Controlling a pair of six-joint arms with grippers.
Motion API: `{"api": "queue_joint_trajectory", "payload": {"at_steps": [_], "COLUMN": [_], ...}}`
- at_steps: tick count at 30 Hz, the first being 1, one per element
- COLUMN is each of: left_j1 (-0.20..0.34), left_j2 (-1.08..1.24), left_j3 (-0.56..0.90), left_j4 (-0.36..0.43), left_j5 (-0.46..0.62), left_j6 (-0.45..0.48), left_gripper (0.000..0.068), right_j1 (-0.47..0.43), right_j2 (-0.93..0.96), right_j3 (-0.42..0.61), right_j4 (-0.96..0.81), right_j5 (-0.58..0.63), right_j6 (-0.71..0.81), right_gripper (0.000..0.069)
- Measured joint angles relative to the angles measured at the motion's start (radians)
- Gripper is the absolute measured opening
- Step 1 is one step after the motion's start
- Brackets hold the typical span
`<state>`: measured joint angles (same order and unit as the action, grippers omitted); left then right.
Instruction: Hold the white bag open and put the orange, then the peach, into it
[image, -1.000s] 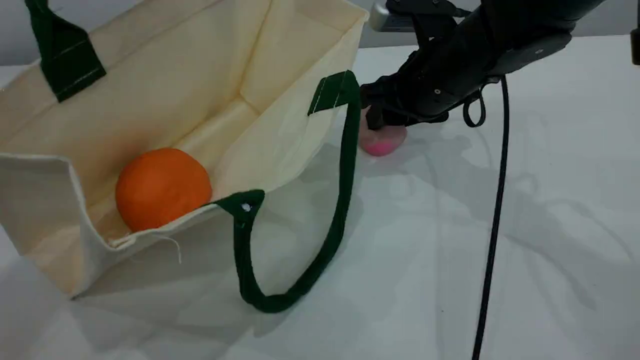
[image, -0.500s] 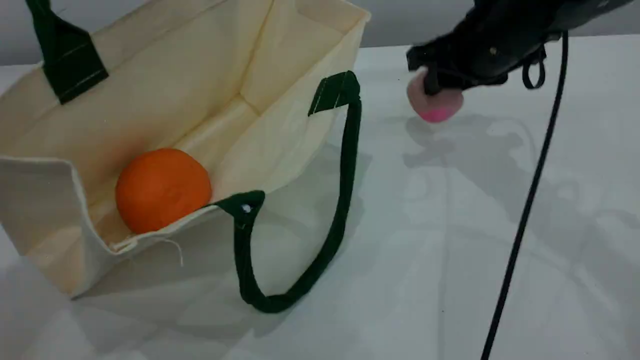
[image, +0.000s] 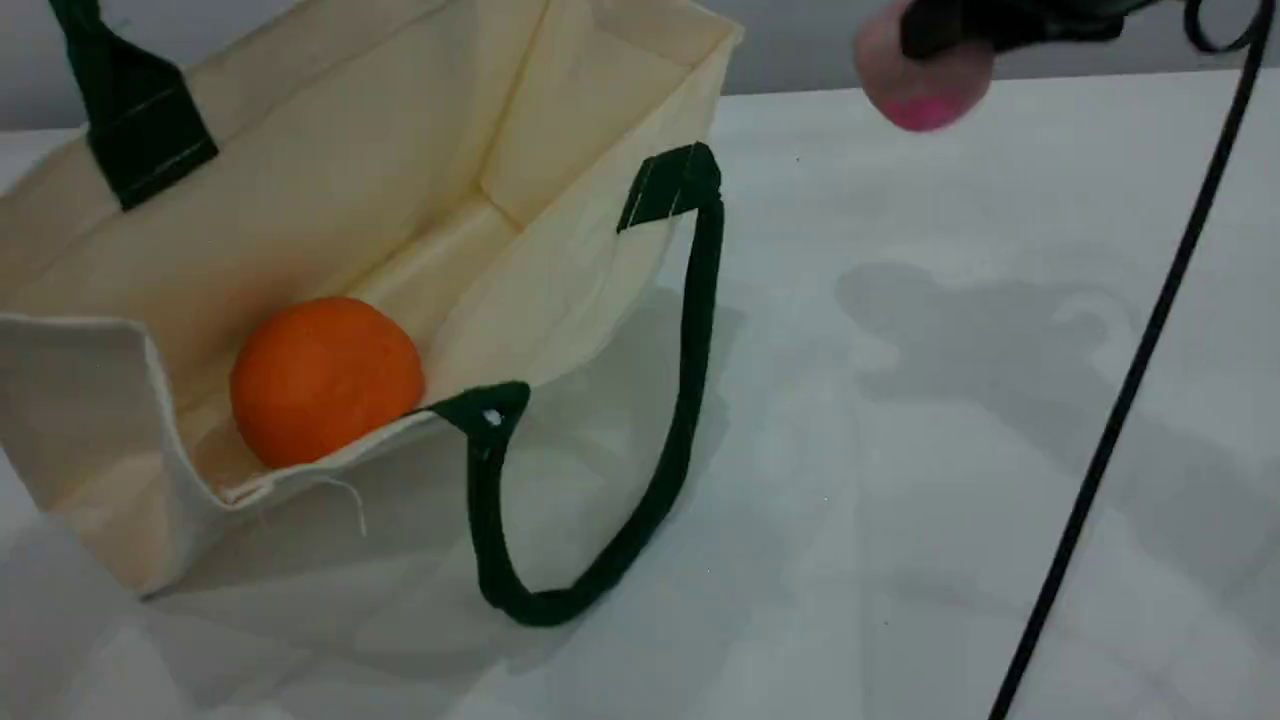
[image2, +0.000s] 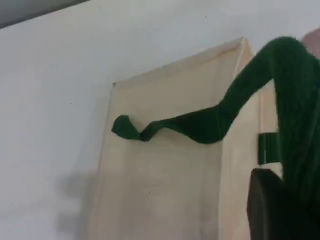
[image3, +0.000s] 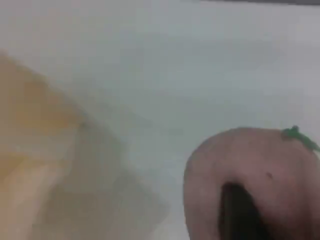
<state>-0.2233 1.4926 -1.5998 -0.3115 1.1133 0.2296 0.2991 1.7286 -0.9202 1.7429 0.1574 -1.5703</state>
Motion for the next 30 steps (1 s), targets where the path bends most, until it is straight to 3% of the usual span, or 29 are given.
{"api": "queue_joint_trajectory", "payload": {"at_steps": [6,8,12,16,22,30], "left_j1": [0.000,0.000,0.000,0.000,0.000,0.000], "left_j2": [0.000,0.000,0.000,0.001,0.001,0.001], "left_j3": [0.000,0.000,0.000,0.000,0.000,0.000], "left_j4": [0.000,-0.001,-0.015,-0.032,-0.032,-0.061], "left_j5": [0.001,0.001,0.008,0.012,0.024,0.029], "left_j6": [0.001,0.001,0.001,0.008,0.010,0.010], "left_gripper": [0.0065,0.0065,0.0065,0.0065,0.0065,0.0065], "right_j1": [0.016,0.051,0.155,0.253,0.322,0.381], "right_j2": [-0.169,-0.178,-0.171,-0.171,-0.123,0.045], "right_j3": [0.078,0.078,0.076,0.055,-0.009,-0.104], "right_j4": [-0.004,-0.004,-0.007,-0.004,0.007,0.004], "right_j5": [0.265,0.368,0.444,0.413,0.208,0.199], "right_j6": [0.001,0.000,0.000,0.000,0.001,0.001], "right_gripper": [0.0254,0.0254,0.0254,0.0254,0.0254,0.0253]}}
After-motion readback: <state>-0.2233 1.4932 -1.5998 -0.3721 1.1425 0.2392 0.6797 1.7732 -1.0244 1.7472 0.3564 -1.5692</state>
